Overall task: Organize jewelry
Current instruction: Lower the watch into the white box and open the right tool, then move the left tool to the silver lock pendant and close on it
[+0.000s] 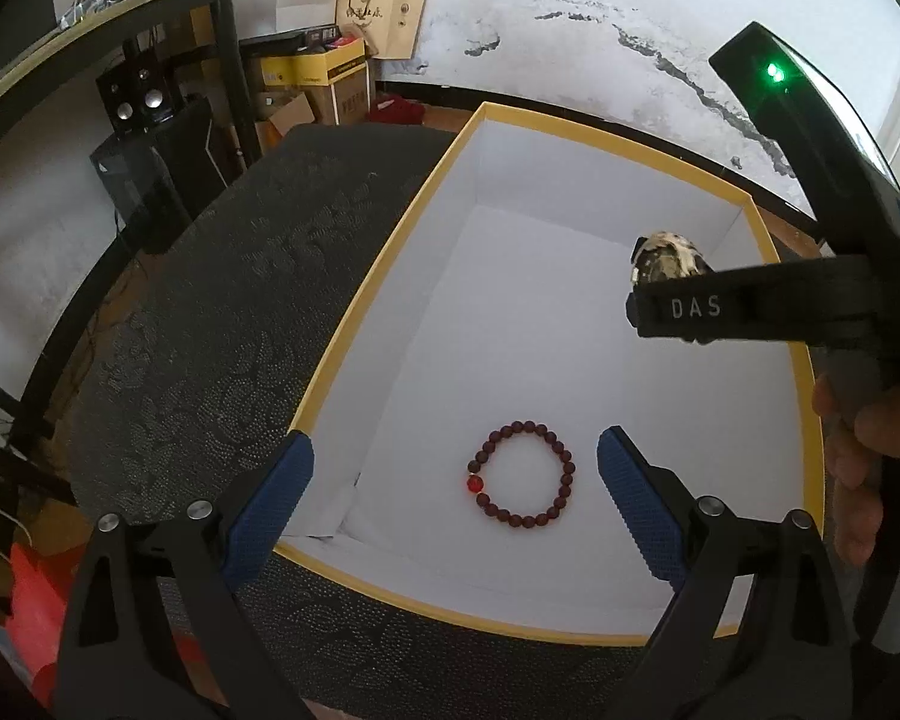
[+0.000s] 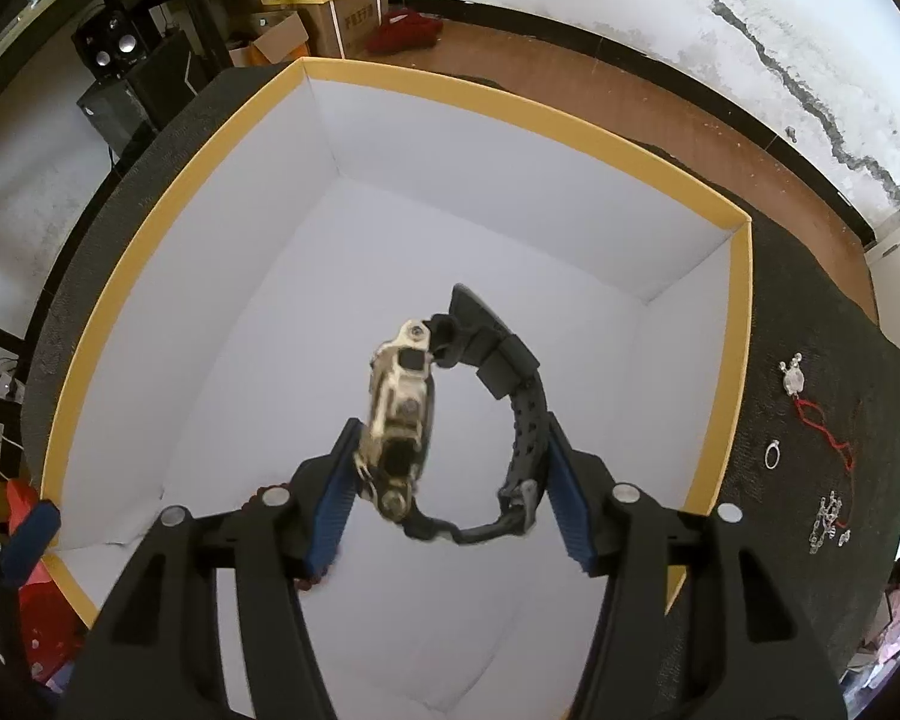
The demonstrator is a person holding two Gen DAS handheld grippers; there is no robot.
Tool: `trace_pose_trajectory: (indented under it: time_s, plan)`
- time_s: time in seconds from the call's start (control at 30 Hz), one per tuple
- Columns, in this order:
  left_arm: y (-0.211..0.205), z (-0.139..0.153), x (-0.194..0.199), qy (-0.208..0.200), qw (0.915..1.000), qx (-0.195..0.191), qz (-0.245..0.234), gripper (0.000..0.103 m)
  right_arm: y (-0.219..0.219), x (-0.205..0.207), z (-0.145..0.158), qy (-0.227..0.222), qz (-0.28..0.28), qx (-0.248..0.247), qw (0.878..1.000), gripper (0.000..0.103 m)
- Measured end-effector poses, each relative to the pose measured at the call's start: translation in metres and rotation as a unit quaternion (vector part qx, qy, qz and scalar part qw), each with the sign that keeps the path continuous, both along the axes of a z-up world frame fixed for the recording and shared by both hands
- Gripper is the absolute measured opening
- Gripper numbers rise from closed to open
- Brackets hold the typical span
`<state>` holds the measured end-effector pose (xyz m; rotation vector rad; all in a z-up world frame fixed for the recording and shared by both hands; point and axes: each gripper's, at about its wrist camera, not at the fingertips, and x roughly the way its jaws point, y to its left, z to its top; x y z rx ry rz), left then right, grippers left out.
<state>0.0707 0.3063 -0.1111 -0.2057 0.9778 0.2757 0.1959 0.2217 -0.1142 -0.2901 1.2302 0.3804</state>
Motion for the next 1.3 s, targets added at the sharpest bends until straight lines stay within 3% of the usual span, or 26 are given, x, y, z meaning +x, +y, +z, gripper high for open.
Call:
trace_pose_trajectory:
  time_s: [0.13, 0.33, 0.5, 0.53, 0.67, 0.83, 0.97, 1.1, 1.3]
  plan:
    - [0.000, -0.001, 0.000, 0.001, 1.0000, 0.003, 0.000, 0.093, -0.003, 0.000, 0.003, -0.007, 0.003, -0.001, 1.000, 0.074]
    - [-0.007, 0.005, -0.002, -0.008, 1.0000, 0.003, -0.002, 0.093, -0.048, -0.019, 0.046, -0.022, -0.004, 0.038, 0.999, 0.080]
    - [-0.025, 0.021, -0.006, -0.021, 0.9996, -0.002, -0.020, 0.093, -0.145, -0.058, 0.100, -0.062, -0.036, 0.090, 0.993, 0.087]
    - [-0.030, 0.025, -0.006, -0.024, 0.9994, -0.002, -0.024, 0.093, -0.160, -0.064, 0.105, -0.067, -0.043, 0.094, 0.992, 0.093]
    - [-0.067, 0.048, -0.009, -0.041, 0.9976, -0.002, -0.056, 0.096, -0.260, -0.100, 0.125, -0.097, -0.093, 0.113, 0.984, 0.094]
    - [-0.131, 0.066, -0.006, -0.049, 0.9925, -0.023, -0.109, 0.096, -0.355, -0.140, 0.120, -0.143, -0.155, 0.063, 0.975, 0.094]
    - [-0.189, 0.071, -0.002, -0.049, 0.9872, -0.034, -0.148, 0.096, -0.394, -0.150, 0.104, -0.166, -0.162, 0.026, 0.972, 0.095]
    - [-0.227, 0.067, 0.014, -0.041, 0.9836, -0.071, -0.160, 0.096, -0.419, -0.145, 0.089, -0.173, -0.172, 0.038, 0.969, 0.095]
    - [-0.275, 0.057, 0.047, -0.050, 0.9828, -0.016, -0.177, 0.096, -0.440, -0.107, 0.073, -0.176, -0.184, 0.057, 0.965, 0.095]
